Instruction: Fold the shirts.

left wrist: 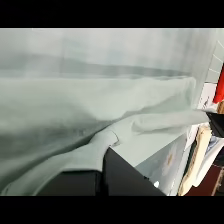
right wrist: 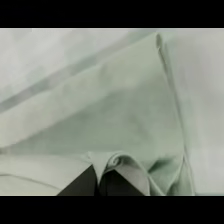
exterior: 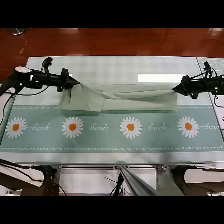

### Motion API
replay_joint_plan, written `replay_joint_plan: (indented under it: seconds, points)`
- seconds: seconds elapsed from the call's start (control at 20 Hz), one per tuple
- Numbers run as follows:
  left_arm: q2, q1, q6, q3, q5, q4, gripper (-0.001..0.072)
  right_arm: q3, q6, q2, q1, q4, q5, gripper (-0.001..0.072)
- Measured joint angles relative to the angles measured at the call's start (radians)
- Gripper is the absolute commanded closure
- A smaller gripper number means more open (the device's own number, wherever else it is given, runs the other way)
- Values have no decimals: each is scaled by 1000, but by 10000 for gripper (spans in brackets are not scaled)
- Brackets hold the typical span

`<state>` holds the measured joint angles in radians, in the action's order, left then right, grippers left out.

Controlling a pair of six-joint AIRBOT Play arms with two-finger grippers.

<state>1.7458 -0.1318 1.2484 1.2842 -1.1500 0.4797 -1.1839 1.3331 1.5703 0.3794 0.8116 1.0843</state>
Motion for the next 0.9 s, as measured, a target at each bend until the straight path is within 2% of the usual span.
replay_joint_plan:
  seconds: [0.25,0.3,0.35,0.4,0.6,0.75,0.9]
  points:
    - [69,-39,26,55,-24,15,679,-84,42,96,-12,-3,-19,689]
    - [74,-45,19,60,-25,15,630,-91,50,108,-13,-4,-21,595]
    - [78,-49,2,62,-26,19,363,-96,58,119,-13,-7,-23,302]
    - [80,-50,-18,64,-28,19,8,-100,61,128,-14,-8,-25,75]
    - [85,-65,-38,97,-99,36,5,-124,57,134,1,-35,19,86]
    - [70,-124,63,171,-208,175,5,-173,51,110,62,-32,114,86]
    - [-12,-191,184,193,-277,421,5,-194,46,66,138,34,202,87]
